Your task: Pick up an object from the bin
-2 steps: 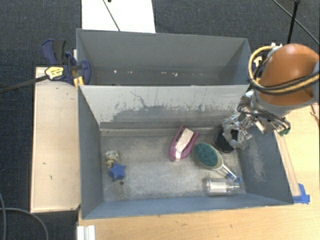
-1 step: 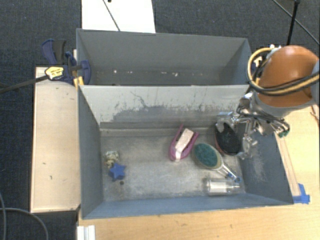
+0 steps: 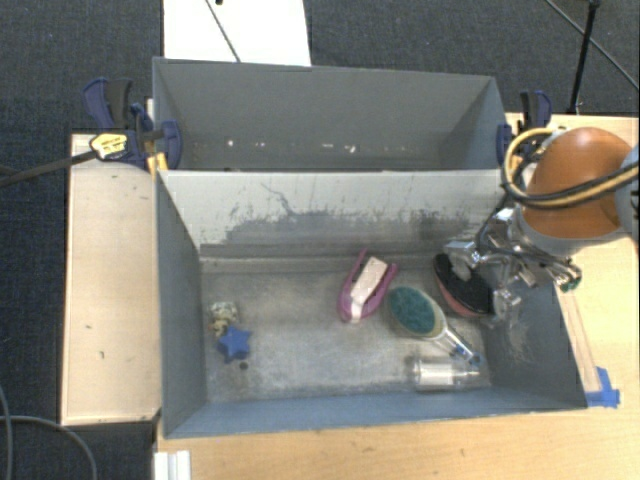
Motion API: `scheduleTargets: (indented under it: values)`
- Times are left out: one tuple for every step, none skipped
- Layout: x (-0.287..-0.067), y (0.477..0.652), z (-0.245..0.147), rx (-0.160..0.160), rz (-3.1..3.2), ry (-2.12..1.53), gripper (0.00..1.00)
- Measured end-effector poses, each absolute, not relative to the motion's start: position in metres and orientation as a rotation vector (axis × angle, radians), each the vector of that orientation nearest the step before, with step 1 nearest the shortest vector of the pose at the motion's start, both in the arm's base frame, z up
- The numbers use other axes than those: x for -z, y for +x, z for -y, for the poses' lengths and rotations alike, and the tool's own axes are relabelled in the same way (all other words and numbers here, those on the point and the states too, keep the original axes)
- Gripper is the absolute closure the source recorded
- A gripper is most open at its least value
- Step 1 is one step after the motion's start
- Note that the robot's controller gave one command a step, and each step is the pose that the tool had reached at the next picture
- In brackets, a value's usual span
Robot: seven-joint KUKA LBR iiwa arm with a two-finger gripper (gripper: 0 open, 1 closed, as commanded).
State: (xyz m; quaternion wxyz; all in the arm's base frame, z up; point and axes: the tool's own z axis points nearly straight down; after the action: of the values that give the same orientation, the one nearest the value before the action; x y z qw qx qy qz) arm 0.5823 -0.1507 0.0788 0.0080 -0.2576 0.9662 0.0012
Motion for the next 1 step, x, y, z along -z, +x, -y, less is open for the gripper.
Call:
scheduleTargets:
  values:
    - [-0.0827,0.5826,0.1494,-0.002,-3.021,-0.812,1.0]
